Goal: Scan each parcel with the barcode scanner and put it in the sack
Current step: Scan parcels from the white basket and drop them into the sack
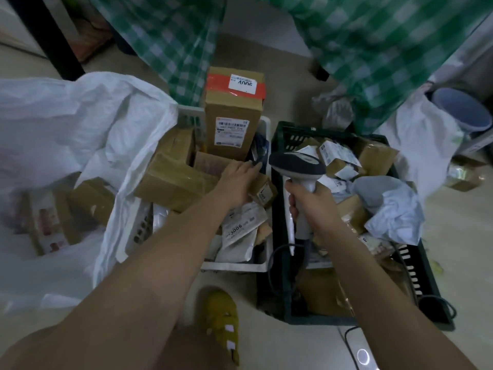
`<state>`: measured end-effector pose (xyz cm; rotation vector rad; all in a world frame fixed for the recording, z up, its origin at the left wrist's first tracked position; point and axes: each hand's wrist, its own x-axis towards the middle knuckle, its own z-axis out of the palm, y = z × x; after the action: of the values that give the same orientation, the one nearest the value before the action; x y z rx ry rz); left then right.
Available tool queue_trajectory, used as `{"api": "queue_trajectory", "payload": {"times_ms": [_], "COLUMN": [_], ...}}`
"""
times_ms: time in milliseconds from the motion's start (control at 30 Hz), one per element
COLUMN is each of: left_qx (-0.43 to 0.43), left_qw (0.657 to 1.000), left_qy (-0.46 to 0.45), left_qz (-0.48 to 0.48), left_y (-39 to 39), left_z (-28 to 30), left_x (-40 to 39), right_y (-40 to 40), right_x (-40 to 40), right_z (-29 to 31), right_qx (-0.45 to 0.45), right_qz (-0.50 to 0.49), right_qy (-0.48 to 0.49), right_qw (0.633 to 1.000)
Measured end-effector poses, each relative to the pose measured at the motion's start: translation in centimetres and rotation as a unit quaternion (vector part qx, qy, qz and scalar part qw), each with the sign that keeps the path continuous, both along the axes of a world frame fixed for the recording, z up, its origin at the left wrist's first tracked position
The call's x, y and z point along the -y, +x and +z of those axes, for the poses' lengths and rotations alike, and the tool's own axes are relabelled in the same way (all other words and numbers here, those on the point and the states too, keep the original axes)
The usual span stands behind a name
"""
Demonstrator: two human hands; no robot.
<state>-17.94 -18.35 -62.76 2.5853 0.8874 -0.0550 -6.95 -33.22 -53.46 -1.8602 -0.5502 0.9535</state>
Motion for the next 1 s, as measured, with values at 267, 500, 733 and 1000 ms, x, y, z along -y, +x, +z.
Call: {"api": "queue_trajectory", "payload": {"times_ms": [267,500,733,1000], "left_qx": [0.079,-0.049,-0.055,0.092], "left_qw": [0.985,0.964,0.975,0.968], "left_qy": [0.148,0.262,0.209,0.123], "left_qz": [-0.042,0.009,0.046,0.200], "left_y": [-4.4,-14.4,-15.8,-15.0], "left_z": [2.6,5.4,3.7,3.7], "left_x": [1.0,0.7,0.8,-1.4], "right_y": [-0.7,-5.7,-9.5,-11.3], "right_x": [-0.3,-1.5,-4.0,-7.8], "right_z": [-0.7,-1.3,-3.2,-6.6], "right_qx": [-0.003,-0.056,-0.060,-0.088], "right_qz": [-0.039,-0.004,0.044,-0.027], "right_qy": [0.015,0.020,-0.005,0.005], "right_qw": [0.999,0.998,0.997,0.996]}}
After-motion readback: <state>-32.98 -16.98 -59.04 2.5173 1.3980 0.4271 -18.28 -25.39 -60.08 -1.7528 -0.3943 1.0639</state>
